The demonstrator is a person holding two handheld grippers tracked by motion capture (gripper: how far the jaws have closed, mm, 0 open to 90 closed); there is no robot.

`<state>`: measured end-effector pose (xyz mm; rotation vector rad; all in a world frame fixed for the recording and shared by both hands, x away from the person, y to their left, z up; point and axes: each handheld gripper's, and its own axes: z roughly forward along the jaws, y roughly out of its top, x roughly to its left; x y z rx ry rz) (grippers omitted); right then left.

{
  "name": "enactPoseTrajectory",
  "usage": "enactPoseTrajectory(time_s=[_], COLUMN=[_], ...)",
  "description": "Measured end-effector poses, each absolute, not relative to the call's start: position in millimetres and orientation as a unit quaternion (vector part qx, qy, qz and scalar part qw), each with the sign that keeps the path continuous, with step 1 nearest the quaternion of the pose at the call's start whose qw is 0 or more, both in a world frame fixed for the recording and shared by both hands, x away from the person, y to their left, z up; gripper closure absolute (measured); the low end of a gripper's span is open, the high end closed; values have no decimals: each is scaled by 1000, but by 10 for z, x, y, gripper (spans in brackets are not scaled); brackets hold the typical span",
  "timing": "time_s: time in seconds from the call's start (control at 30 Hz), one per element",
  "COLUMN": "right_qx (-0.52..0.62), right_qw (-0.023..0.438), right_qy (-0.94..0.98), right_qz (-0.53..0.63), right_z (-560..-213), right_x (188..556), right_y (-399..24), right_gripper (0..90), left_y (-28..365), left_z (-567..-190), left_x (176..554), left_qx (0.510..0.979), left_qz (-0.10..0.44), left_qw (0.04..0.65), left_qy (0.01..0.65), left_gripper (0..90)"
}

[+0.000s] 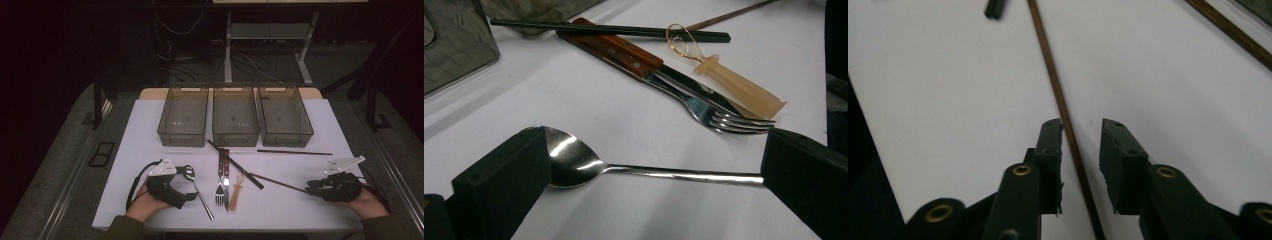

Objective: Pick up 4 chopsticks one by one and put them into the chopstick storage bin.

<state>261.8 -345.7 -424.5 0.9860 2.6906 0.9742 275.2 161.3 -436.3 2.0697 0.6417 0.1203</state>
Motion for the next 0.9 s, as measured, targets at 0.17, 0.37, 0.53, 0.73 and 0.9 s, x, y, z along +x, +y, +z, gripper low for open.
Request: enactPoseTrajectory(time_s=[0.17, 0.37, 0.53, 0.73, 0.9], right_qx=[292, 257, 249, 236, 228], right_qw=[44, 35, 38, 47, 50], right_qy=[896, 913, 918, 921, 921], right_qz=[331, 316, 307, 307, 312], right_z=[-4244, -4320, -4373, -4394, -4409], right_x=[2729, 2830, 2872, 2871, 2858], right_y=[-3253, -3063, -3058, -3046, -3049], right_gripper=[608, 695, 749, 806, 849], left_y=[1617, 1618, 1612, 1609, 1606], left_z=[-4361, -4362, -4364, -4367, -4370], left_x=[2754, 2756, 2756, 2756, 2757], left_qx=[842, 842, 843, 843, 844], left_qz=[49, 48, 48, 48, 47], left_qw=[469, 470, 469, 468, 466], left_qy=[262, 261, 260, 261, 260], left_gripper=[0, 0, 0, 0, 0])
